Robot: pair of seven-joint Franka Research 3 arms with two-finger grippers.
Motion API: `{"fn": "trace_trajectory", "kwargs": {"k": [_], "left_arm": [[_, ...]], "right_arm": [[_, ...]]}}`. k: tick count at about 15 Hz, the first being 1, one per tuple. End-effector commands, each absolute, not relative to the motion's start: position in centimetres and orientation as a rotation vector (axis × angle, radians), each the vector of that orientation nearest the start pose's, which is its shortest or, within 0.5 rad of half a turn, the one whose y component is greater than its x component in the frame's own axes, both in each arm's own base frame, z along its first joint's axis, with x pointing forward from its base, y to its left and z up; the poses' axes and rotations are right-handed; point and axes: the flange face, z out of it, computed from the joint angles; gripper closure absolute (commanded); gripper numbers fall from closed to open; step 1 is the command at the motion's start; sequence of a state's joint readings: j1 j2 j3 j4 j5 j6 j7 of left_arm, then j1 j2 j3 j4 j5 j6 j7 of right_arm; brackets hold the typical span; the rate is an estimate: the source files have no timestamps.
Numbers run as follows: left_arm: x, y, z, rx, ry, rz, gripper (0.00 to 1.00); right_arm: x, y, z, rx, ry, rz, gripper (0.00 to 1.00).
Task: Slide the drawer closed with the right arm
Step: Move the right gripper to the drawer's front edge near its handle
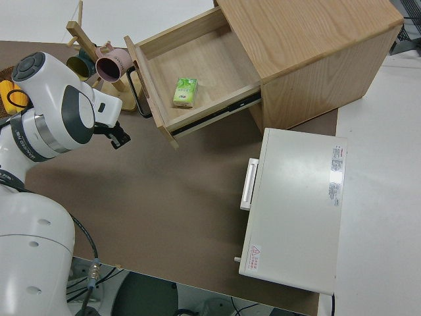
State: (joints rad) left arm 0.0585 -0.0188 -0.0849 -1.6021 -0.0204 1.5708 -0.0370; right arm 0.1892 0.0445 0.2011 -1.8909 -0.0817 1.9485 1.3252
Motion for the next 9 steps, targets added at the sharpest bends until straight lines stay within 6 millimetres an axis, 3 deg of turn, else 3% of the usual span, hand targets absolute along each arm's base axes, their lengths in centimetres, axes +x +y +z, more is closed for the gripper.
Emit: {"fn": "trace_trajectory", "kwargs": {"k": [1,9], "left_arm": [[54.5,-1.7,62.5,-3.147,-0.005,0.012,0.0],[54.5,-1.7,62.4,-3.147,-0.002,0.015,0.0]], "right_arm": [[55.0,21.3,48.3,-2.845,1.375,-0.108,1.0],[56.5,20.2,46.8,-2.885,1.335,-0.086,1.0]]}}
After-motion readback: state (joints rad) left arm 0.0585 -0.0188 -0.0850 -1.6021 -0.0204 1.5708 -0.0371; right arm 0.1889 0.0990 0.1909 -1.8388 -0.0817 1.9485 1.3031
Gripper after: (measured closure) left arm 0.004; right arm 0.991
